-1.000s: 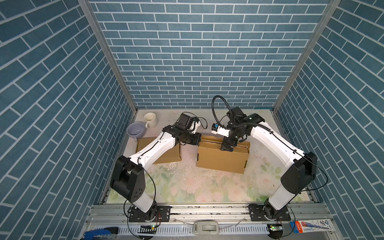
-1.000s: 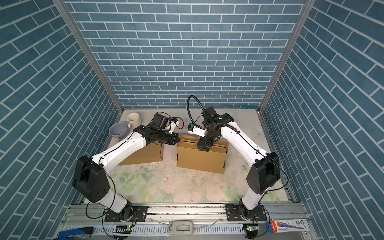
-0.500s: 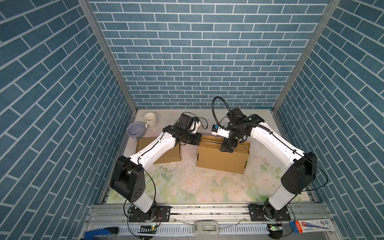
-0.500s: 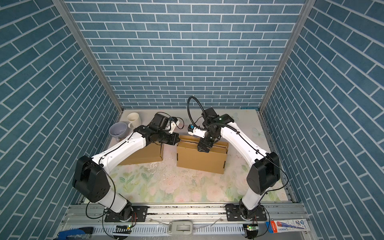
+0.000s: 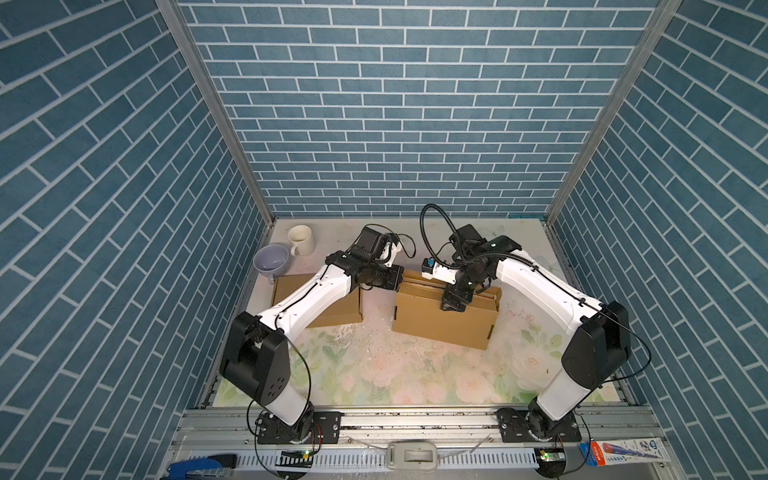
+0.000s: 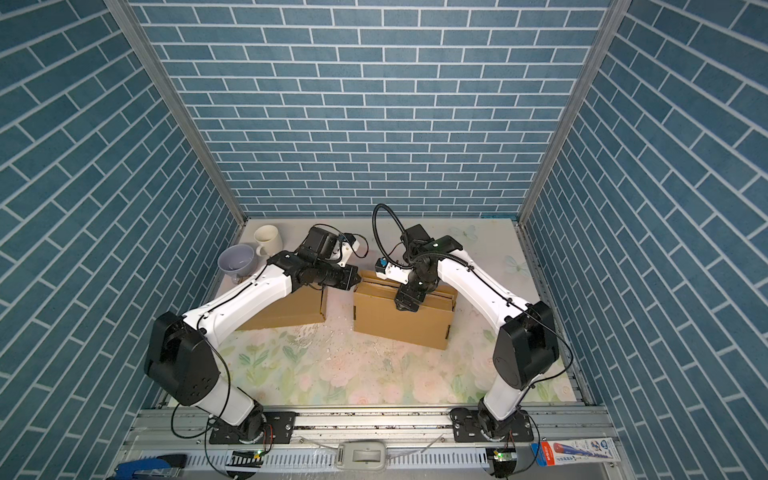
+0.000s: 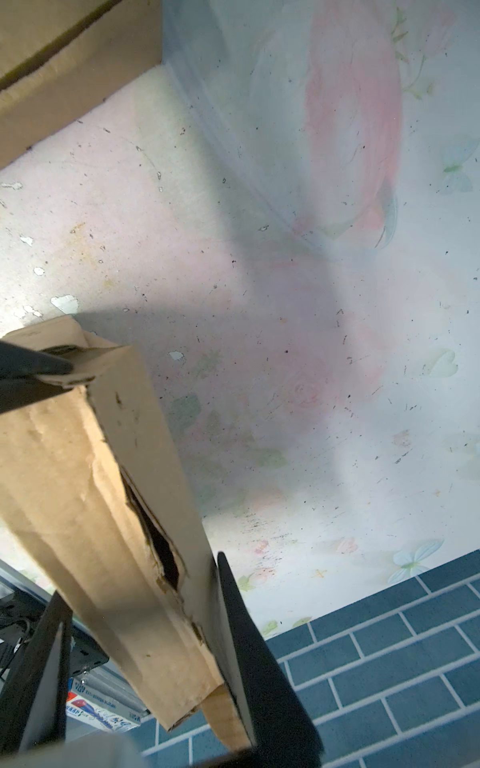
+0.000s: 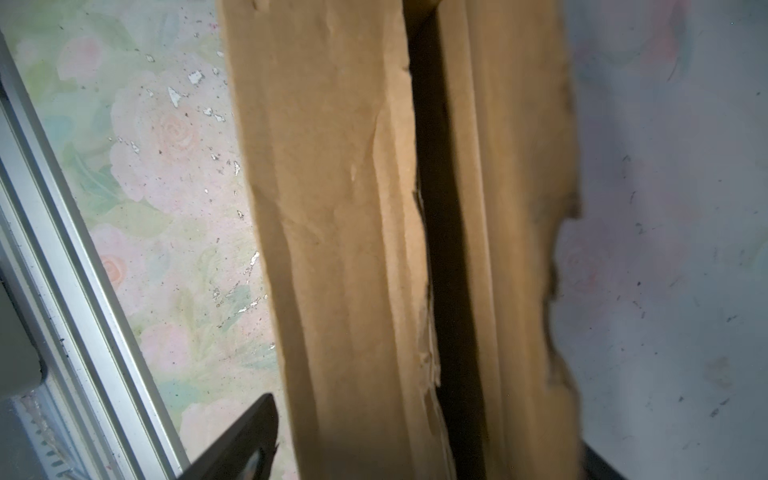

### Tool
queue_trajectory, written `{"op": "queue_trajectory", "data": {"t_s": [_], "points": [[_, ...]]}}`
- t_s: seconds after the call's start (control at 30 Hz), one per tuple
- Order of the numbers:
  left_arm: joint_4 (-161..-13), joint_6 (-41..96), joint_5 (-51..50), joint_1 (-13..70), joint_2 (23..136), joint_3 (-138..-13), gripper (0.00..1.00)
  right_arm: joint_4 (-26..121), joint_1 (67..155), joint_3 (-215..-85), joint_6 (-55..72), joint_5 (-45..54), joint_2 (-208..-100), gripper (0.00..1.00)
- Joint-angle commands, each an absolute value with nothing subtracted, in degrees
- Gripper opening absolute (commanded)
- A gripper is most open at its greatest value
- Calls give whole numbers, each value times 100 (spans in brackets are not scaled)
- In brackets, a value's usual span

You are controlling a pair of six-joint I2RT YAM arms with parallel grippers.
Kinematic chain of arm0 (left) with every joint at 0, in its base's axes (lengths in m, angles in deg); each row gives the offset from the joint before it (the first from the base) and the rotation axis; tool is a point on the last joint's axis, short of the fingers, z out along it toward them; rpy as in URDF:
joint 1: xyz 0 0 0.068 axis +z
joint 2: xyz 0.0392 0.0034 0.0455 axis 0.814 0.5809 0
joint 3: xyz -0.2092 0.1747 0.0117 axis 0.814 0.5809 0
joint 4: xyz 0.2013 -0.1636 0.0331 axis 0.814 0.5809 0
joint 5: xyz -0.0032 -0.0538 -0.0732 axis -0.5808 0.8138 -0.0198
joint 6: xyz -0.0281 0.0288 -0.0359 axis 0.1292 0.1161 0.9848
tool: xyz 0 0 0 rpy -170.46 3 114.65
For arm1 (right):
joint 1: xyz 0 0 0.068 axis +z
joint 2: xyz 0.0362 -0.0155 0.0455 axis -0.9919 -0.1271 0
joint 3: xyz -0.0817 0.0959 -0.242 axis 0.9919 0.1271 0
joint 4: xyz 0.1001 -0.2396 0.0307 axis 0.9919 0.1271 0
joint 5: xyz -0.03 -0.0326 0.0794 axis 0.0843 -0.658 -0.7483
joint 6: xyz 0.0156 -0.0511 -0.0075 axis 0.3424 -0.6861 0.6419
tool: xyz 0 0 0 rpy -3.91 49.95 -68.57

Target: Fold the paper box

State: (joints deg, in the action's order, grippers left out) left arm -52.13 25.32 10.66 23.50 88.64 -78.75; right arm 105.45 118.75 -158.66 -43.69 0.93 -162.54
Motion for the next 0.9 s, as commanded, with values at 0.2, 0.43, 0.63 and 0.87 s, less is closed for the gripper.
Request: {"op": "queue_trajectory", "data": {"t_s": [0.2, 0.43, 0.63, 0.87], "points": [[-5527, 2538, 1017, 2288, 8605, -7546, 0, 9851, 12196, -15239, -4149, 1117, -15836, 72], [-5824, 2753, 1109, 2293, 8447, -7199, 3, 9561, 12385, -14974, -3978, 1645, -15789, 53], [-5931, 2859, 1346, 2357, 8227, -7004, 13, 9554, 12475, -14821, -3933, 1769, -15699, 50], [-6228, 3206, 1960, 2742, 8068, -6995, 32, 9481, 12580, -14721, -3879, 1856, -15645, 49]]}}
